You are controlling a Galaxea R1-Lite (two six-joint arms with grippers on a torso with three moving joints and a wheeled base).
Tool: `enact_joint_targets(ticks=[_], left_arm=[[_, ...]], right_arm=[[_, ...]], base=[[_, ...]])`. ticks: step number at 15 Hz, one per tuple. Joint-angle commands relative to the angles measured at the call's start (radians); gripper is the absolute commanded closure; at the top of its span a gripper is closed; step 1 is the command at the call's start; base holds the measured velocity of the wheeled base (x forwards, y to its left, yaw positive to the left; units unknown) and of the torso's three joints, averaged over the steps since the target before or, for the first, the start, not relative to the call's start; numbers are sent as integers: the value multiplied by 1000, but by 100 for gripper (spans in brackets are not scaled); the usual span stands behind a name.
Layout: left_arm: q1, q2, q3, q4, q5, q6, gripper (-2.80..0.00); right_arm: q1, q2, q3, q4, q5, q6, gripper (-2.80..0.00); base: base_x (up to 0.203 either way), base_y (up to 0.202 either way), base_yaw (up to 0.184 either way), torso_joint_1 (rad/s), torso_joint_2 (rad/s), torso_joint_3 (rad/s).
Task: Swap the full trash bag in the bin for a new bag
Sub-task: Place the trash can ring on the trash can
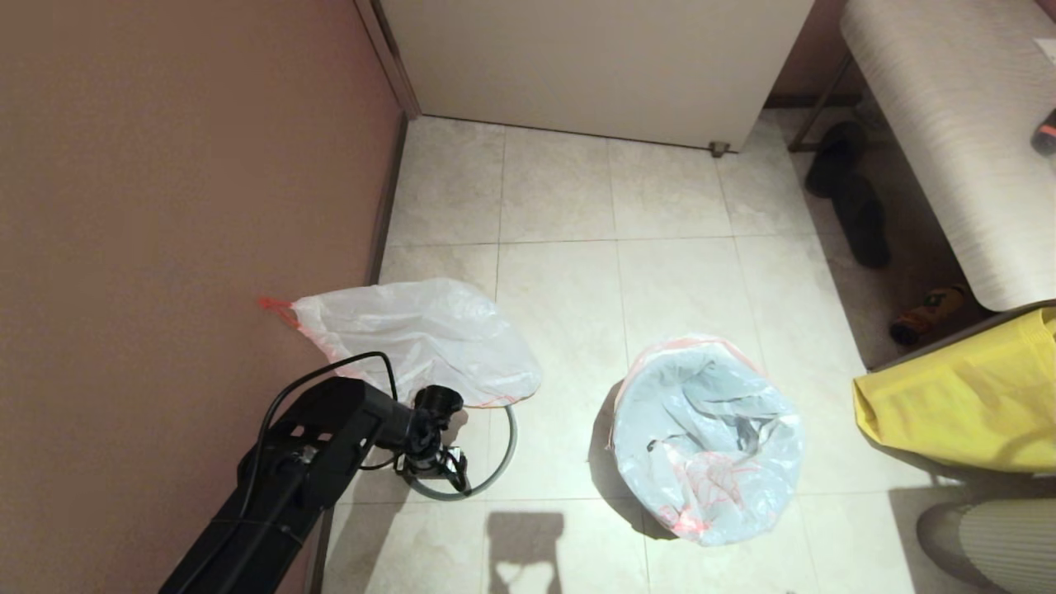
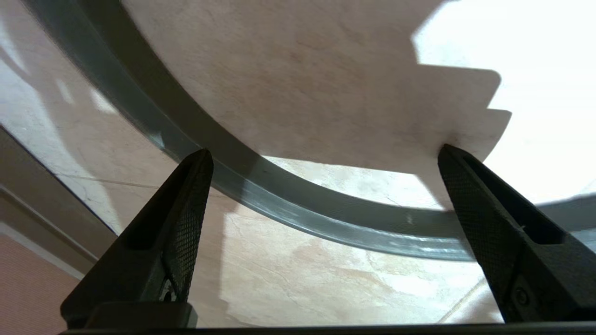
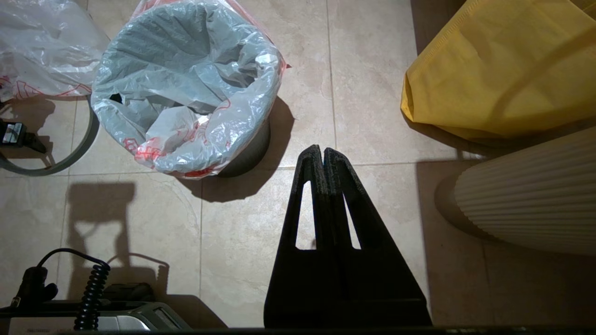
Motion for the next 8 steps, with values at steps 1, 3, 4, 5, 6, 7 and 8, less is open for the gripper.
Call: enact_joint_targets(ticks=[1,3,4,5,6,7,8], left_arm=[[0,-35,0,-4,15,-16,-280],[3,-101,1,2,90,-100,-280],[19,-133,1,4,137,-161,-280],[39,-142,0,0,202,-185,-280],[55,-147,0,-7,268,-209,-280],[55,-152,7,-11,338,-254,-280],[48,-160,14,-4,419,-283,-280]], right_arm=[[0,0,0,1,0,0,0],[0,0,0,1,0,0,0],[0,0,0,1,0,0,0],[0,0,0,1,0,0,0],[0,0,0,1,0,0,0],[0,0,0,1,0,0,0],[0,0,0,1,0,0,0]], base=[[0,0,0,0,0,0],[0,0,0,0,0,0],[0,0,0,0,0,0],[0,0,0,0,0,0],[0,0,0,0,0,0],[0,0,0,0,0,0],[0,0,0,0,0,0]])
